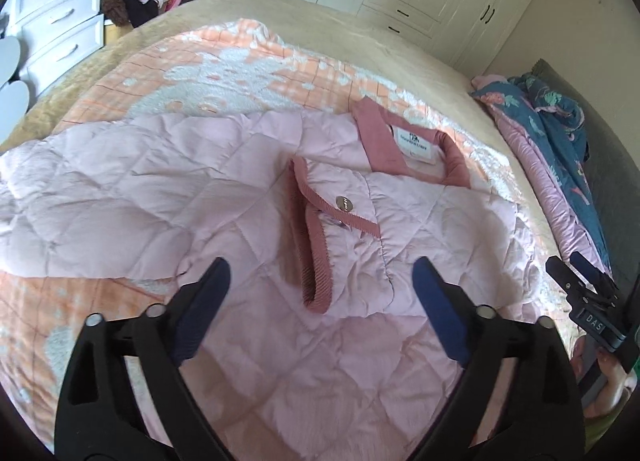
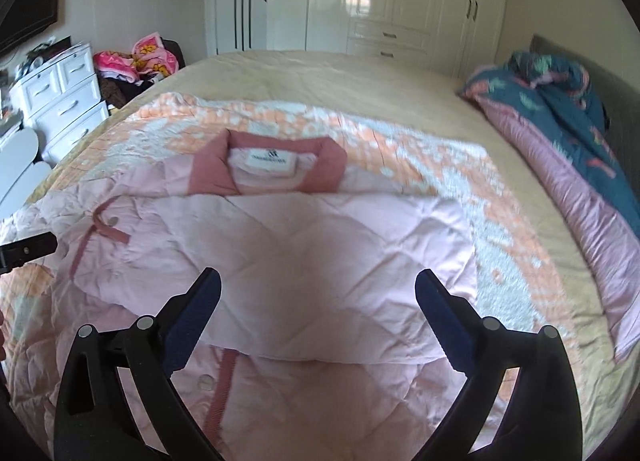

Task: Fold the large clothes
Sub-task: 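Move the left tool to the other sleeve cuff and close on it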

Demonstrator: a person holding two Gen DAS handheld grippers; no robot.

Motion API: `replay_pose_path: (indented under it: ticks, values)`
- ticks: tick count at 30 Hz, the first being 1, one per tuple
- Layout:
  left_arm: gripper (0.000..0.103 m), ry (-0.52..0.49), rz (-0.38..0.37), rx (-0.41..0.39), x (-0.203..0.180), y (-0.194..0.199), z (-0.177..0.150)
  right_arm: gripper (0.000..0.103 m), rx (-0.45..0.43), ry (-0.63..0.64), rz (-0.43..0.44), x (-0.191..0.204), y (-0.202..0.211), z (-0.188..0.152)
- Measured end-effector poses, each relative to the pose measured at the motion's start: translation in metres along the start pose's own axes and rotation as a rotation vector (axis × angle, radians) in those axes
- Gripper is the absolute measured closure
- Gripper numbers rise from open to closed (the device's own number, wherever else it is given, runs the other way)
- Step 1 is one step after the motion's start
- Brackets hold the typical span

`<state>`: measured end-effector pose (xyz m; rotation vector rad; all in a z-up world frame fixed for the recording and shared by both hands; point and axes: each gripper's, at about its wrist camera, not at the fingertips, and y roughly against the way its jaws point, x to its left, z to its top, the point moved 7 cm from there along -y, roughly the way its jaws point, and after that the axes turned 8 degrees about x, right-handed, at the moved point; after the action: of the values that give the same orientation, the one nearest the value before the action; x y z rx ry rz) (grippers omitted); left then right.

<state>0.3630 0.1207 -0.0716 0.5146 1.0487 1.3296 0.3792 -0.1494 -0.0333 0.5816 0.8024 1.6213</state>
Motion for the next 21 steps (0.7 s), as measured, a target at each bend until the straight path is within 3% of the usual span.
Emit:
replay_pose_path:
  ticks: [3,21]
  values:
    - [0.010,0.004,0.008,-0.022,0.006,0.014,0.001,0.006,-0.019,0.032,-0.003,0.014,0.011,0.006]
    - [0.009,0.106,0.106,-0.095,0.083,0.073,-0.005,0.005,-0.073,0.138,0.103,0.118,0.048,0.026]
